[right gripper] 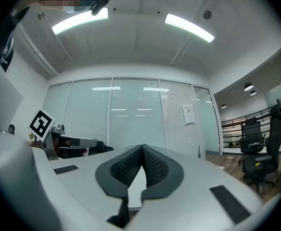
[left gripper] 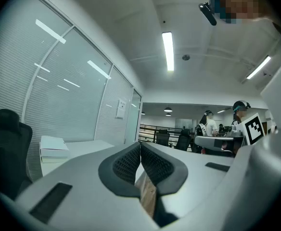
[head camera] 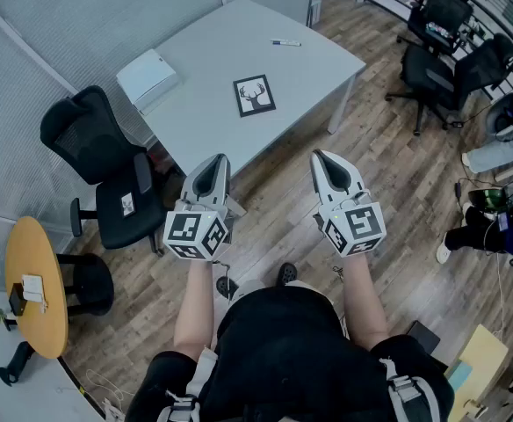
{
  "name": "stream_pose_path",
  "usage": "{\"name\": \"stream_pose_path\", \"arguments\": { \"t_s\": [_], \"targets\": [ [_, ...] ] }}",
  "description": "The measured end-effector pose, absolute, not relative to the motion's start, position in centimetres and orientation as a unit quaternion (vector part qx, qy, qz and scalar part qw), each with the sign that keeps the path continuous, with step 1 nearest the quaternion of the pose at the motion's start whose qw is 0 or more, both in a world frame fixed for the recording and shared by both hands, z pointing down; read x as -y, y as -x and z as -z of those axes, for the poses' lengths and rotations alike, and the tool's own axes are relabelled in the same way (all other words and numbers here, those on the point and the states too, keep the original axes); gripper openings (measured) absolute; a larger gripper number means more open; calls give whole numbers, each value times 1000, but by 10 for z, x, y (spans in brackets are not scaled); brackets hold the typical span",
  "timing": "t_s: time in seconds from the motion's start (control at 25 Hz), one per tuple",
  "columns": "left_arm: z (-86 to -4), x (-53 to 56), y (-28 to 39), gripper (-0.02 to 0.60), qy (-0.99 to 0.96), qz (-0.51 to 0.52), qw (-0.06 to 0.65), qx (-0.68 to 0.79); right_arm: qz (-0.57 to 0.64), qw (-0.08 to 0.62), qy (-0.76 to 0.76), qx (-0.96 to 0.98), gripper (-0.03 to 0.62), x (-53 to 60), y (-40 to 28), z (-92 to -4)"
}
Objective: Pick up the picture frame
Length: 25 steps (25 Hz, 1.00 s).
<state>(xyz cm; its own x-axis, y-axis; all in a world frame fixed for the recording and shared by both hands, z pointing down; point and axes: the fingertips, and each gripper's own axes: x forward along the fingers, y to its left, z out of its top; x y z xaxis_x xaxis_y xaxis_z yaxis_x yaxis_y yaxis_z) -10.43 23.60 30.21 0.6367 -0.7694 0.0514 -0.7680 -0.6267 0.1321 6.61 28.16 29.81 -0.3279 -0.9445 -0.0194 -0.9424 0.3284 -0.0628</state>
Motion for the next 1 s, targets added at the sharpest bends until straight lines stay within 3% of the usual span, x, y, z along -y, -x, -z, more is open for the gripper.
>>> {"name": "stream_pose_path", "arguments": {
  "t_s": [0.28,0.64,1.0],
  "targets": [
    [-303,-246,114,25,-905,-1,74,420,13,16,562,-827,15,-289,-42,-294],
    [-308,-247,112,25,-904,-6,73,421,15,42,572,-819,17,-288,-50,-289],
    [-328,-242,103,25,-900,-12,97,425,44,15,580,-814,17,-273,-62,-318]
  ]
}}
